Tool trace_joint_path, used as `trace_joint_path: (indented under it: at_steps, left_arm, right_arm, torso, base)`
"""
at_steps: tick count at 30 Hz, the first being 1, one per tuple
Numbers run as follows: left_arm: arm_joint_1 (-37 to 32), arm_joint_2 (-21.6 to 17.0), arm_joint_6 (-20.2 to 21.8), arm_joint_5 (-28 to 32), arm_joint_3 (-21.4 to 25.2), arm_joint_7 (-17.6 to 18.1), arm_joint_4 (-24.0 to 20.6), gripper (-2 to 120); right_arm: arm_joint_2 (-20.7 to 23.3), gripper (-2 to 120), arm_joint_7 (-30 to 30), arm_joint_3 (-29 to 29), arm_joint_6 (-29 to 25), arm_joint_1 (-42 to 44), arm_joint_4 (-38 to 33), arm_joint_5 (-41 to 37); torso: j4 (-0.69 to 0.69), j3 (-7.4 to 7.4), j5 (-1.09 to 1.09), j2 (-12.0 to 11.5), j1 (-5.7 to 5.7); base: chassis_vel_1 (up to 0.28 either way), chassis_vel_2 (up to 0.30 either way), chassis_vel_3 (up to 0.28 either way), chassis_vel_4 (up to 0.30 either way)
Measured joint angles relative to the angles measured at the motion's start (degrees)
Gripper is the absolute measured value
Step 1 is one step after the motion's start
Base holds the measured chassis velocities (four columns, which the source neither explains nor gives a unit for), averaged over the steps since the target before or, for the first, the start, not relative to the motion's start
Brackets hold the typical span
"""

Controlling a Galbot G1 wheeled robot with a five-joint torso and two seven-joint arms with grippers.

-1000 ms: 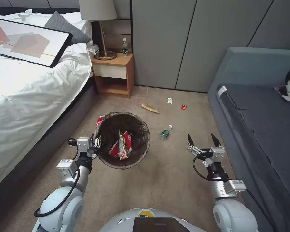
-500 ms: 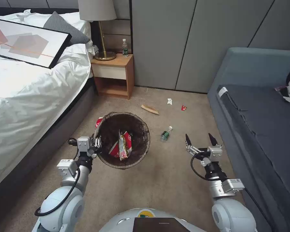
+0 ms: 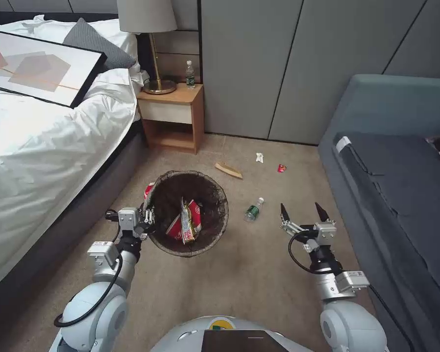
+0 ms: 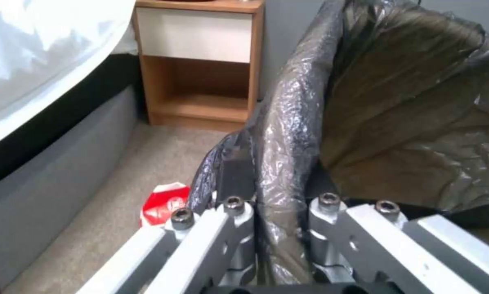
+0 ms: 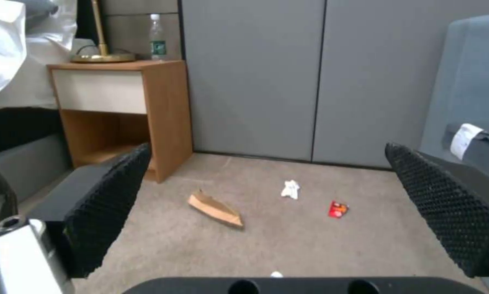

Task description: Pick up the trash bin, then pick up the garbage from the floor and place it into the trash bin.

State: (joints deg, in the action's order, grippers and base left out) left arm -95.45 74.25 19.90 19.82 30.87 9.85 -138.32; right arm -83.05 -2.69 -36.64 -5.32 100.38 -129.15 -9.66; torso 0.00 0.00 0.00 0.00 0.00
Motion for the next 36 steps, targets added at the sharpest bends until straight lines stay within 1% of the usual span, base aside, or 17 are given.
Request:
trace_joint_path:
  at_steps: [36]
  left_arm:
    - [0.45,-0.25,-0.10,0.26,-0.20,-0.12,0.60,7]
  right_arm:
    - [0.26,100,0.06,0.18,0.18,0.15,0.25,-0.29]
  torso:
    - [-0.01,0.00,0.00,0.00,0.00]
  base:
    - [-0.119,0.116,0.123,-0.121]
